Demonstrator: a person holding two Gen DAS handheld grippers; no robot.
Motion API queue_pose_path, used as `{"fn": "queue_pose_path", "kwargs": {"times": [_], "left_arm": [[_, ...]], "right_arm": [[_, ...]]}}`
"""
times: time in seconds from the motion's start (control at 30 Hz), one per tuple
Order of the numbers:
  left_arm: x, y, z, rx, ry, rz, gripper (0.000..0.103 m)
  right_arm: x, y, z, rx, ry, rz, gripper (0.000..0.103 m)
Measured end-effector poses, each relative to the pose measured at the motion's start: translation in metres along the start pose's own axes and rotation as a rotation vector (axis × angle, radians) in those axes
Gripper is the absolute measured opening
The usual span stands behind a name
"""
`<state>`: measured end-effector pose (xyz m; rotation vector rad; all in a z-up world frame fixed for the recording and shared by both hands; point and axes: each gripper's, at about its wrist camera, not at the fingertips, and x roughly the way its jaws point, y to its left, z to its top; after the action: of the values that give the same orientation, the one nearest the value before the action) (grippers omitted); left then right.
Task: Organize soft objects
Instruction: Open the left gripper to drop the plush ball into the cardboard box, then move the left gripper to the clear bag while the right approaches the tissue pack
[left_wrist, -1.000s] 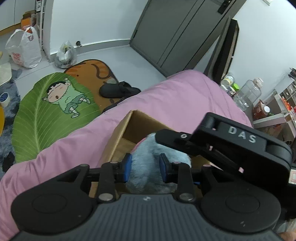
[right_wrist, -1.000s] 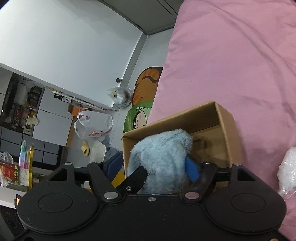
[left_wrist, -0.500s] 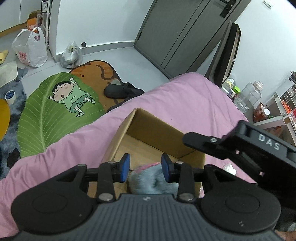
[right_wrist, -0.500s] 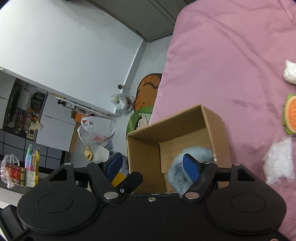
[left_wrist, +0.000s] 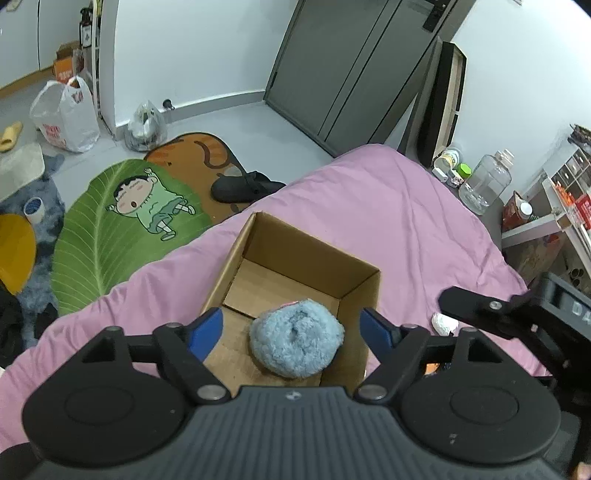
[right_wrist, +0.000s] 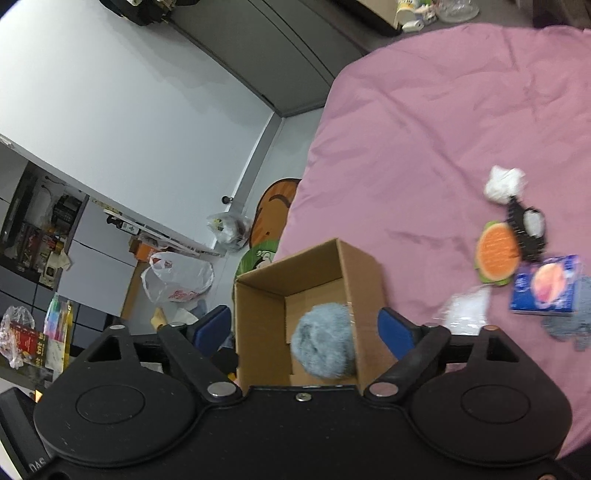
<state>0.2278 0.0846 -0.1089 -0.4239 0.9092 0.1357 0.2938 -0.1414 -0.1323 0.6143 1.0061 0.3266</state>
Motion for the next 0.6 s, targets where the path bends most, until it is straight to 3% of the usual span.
{"fn": "queue_pose_path", "kwargs": {"times": [0.1,0.6], "left_arm": [[-0.01,-0.009,-0.002,0.03,0.001,0.018,0.086],[-0.061,-0.045,-0.025,0.104,-0.029,0.044,0.089]], "right_arm": [[-0.018,-0.002,-0.002,-0.035,-0.014,-0.009,0.099],[-0.092,-0.018,-0.015,-0.16,-0.04,-0.054,0.103]]}}
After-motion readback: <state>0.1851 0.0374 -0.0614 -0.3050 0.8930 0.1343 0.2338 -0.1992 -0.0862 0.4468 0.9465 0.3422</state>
